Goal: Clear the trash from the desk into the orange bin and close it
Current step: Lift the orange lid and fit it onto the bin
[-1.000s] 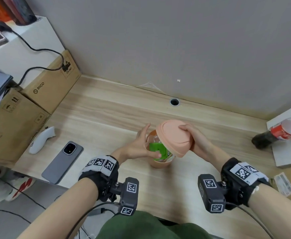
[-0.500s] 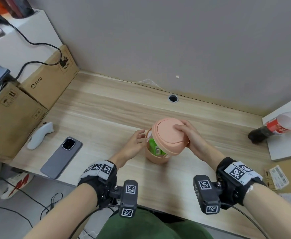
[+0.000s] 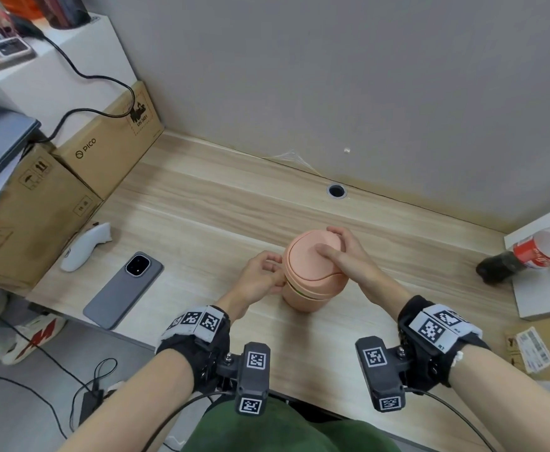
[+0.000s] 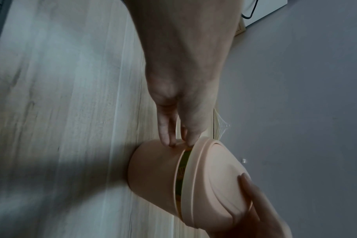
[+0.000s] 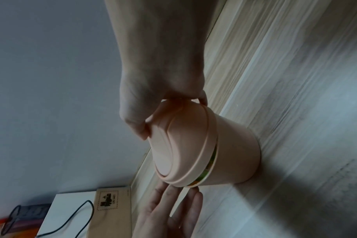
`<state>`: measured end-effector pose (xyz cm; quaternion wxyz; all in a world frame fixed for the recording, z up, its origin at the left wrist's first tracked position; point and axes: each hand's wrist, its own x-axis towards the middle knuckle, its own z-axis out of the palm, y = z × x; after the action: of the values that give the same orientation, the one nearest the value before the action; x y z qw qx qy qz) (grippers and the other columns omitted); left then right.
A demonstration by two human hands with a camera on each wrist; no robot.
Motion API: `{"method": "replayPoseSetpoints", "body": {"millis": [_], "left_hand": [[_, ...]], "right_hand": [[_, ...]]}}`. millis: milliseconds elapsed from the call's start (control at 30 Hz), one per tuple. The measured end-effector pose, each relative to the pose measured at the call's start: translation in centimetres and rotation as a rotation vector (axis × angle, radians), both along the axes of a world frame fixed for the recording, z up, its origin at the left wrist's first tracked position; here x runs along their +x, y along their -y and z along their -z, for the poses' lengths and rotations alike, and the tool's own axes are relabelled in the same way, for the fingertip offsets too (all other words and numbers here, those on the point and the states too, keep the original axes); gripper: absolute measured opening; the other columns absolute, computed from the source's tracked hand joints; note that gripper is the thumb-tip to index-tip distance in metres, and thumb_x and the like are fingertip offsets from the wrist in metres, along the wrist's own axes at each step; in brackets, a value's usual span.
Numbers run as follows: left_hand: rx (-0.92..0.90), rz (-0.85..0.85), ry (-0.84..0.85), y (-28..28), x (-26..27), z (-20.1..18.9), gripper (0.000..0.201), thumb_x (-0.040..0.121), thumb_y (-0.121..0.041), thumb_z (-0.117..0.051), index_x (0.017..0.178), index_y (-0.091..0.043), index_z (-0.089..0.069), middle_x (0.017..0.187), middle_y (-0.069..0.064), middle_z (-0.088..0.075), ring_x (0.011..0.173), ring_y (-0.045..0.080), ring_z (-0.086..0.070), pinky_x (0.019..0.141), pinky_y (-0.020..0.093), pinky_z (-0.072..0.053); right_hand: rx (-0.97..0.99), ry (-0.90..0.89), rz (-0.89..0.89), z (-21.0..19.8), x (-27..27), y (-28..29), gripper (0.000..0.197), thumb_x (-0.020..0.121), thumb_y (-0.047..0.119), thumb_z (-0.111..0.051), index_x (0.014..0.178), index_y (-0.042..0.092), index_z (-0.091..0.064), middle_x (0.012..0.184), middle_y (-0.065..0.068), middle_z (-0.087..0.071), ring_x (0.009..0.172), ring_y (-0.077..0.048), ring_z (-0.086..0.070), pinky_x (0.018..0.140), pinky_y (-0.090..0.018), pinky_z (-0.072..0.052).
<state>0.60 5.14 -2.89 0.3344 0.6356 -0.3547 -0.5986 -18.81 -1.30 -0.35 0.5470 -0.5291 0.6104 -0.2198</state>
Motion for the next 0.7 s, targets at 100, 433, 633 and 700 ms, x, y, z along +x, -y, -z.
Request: {"method": "replayPoseSetpoints", "body": {"millis": [100,433,633,700], "left_hand": [[0.023,-0.042,-0.068,-0.1,0.2,-0.1,0.015,0.097,-0.005,-0.053,0.111,-0.009,-0.059,0.096,0.007,-0.064,0.078,0.017,-0.068,0.077,0.027,-0.061],[0.04,0.005,-0.093,0.2,0.3,-0.8,0.029,0.094,-0.011,-0.064,0.122,-0.006,-0.059,0.103,0.007,-0.065,0.084,0.016,-0.068,0.078,0.028,-0.061],[0.036,0.085,0.035,0.7,0.3,-1.3,0.033,0.096,-0.012,-0.06,0.128,-0.011,-0.056,0.102,0.004,-0.064,0.082,0.013,-0.062,0.07,0.02,-0.058],[0.048,0.101,0.057,0.7,0.4,-1.3,0.034,0.096,-0.014,-0.06,0.13,-0.011,-0.055,0.105,0.004,-0.064,0.081,0.013,-0.064,0.068,0.019,-0.058]], "right_hand": [[-0.03,-0.066,-0.017,-0.2,0.5,0.1,0.059,0.081,0.04,-0.066,0.133,0.032,-0.041,0.138,-0.001,-0.039,0.125,-0.019,-0.043,0.109,-0.039,-0.037],[-0.087,-0.114,-0.08,-1.7,0.2,-1.1,0.055,0.086,0.032,-0.064,0.135,0.029,-0.041,0.127,0.003,-0.034,0.116,-0.014,-0.039,0.104,-0.032,-0.036],[-0.119,-0.164,-0.181,-1.5,0.1,-1.5,0.059,0.087,0.035,-0.062,0.139,0.029,-0.036,0.132,-0.001,-0.031,0.124,-0.018,-0.037,0.11,-0.032,-0.031],[-0.154,-0.201,-0.192,-1.2,0.5,-1.4,0.059,0.088,0.035,-0.061,0.14,0.028,-0.035,0.137,-0.004,-0.03,0.13,-0.02,-0.036,0.114,-0.034,-0.027]]}}
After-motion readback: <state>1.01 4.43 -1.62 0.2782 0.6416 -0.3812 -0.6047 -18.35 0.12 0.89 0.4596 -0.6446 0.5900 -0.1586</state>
